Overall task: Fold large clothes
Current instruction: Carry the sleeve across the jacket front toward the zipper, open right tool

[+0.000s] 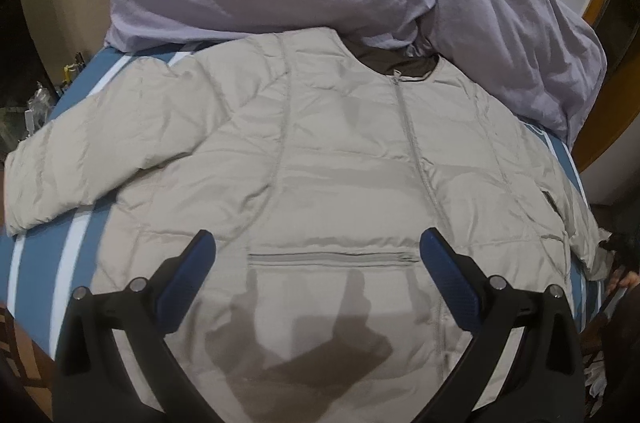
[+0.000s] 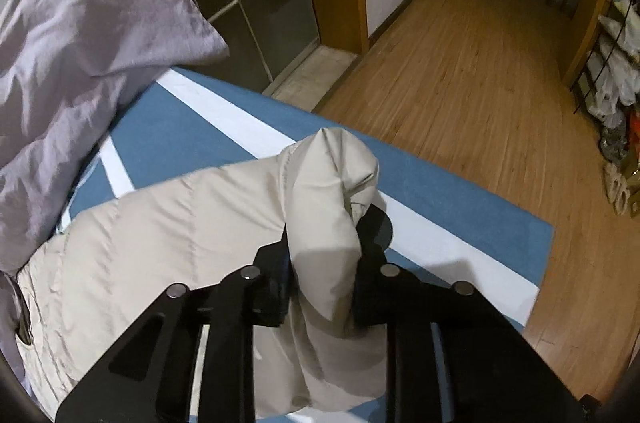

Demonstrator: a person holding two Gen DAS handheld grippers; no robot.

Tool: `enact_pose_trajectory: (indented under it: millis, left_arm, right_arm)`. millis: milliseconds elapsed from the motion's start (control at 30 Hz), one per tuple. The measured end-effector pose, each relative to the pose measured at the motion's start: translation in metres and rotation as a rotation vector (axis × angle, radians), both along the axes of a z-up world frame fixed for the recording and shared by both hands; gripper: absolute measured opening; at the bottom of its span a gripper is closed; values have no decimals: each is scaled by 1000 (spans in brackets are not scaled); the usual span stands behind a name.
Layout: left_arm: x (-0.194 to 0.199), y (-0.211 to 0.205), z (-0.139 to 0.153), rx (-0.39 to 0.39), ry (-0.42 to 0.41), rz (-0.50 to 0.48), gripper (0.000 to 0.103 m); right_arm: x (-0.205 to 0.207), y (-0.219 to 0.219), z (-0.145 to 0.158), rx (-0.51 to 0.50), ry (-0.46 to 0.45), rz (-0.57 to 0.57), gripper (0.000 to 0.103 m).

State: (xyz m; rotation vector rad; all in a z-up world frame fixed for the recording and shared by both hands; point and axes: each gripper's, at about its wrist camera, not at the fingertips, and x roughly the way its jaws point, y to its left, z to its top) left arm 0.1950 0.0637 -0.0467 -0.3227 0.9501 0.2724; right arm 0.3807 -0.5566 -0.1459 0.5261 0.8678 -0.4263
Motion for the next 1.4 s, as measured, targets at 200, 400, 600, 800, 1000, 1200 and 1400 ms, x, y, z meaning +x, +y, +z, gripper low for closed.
enact_pose_trajectory:
  millis: [200, 400, 600, 800, 1000, 1200, 1400]
  left_arm:
    - [-24, 26, 3, -10, -15, 46, 101]
    - [-45, 47, 1, -24, -22, 86, 101]
    - [-66, 67, 2, -29, -27, 133, 101]
    - [-87, 89, 5, -21, -37, 187, 101]
    - [-101, 105, 6, -18, -37, 232, 101]
    - [-109, 109, 7, -19, -41, 250, 101]
    - [-115, 114, 6, -19, -43, 275, 101]
  right_arm:
    - [3, 46, 55, -48, -104, 86, 21]
    - [23, 140, 101, -66, -159, 304, 21]
    - [49, 249, 116, -69, -160, 514, 21]
    - [55, 343, 106, -60, -129, 685, 21]
    - [46, 397, 101, -39, -114, 788, 21]
    - [41, 430, 99, 22, -111, 848, 21]
    - [34, 469, 89, 44, -84, 918, 20]
